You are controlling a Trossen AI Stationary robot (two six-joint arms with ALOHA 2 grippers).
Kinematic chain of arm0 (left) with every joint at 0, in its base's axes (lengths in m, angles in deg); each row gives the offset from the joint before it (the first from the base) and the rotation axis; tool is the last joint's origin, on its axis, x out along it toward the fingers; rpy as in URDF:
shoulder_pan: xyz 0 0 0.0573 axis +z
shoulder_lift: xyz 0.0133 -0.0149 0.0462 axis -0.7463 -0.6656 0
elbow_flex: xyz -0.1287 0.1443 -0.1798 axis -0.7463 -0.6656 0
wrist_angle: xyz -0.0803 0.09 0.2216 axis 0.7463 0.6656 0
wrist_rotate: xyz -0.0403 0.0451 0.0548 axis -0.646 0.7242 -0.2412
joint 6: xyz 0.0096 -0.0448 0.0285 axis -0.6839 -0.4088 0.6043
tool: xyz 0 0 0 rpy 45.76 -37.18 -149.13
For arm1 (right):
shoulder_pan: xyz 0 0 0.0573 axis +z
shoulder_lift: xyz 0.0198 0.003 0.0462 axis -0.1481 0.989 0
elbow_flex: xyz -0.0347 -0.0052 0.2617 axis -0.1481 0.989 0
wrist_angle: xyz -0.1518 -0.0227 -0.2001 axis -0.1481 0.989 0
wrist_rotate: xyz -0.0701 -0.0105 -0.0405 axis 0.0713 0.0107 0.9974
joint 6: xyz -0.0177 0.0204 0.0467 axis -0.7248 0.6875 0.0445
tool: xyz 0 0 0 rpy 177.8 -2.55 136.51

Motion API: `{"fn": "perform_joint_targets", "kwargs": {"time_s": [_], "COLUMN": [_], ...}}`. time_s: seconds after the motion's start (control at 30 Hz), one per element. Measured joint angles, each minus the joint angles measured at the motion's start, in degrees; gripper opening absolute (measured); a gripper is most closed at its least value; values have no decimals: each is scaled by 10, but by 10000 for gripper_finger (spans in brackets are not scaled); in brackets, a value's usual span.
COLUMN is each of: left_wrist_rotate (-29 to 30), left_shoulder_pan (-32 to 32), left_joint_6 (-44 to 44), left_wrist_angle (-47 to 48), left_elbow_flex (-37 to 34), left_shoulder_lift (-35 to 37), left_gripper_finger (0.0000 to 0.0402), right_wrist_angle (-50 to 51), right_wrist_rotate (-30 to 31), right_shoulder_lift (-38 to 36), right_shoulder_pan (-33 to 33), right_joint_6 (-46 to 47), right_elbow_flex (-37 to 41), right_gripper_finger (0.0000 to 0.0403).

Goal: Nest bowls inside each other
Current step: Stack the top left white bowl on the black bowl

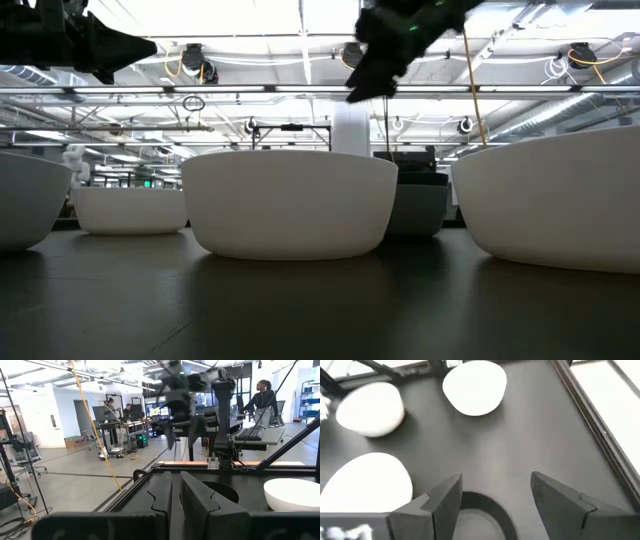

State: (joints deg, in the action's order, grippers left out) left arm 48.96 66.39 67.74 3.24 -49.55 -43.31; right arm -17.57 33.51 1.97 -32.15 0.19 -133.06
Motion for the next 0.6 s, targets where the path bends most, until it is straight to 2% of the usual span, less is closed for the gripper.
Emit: {"fn": "perform_joint_targets", "kwargs": {"time_s": [0.2, 0.37, 0.6], "left_wrist_rotate": [0, 1, 1], "left_shoulder_pan": [0, 0, 0], "left_joint_6": [7, 11, 11], "left_wrist_angle": [0, 0, 0], "left_elbow_flex": [0, 0, 0], "left_shoulder_lift": [0, 0, 0], "left_gripper_finger": [42, 42, 42], "right_wrist_angle": [-121, -210, -282], "right_wrist_rotate": [2, 4, 103], "right_shoulder_lift": [-133, -238, -392], "right_shoulder_pan": [16, 45, 87], "right_joint_6": [83, 137, 183], "right_elbow_flex": [187, 312, 442], "right_gripper_finger": [228, 228, 228]}}
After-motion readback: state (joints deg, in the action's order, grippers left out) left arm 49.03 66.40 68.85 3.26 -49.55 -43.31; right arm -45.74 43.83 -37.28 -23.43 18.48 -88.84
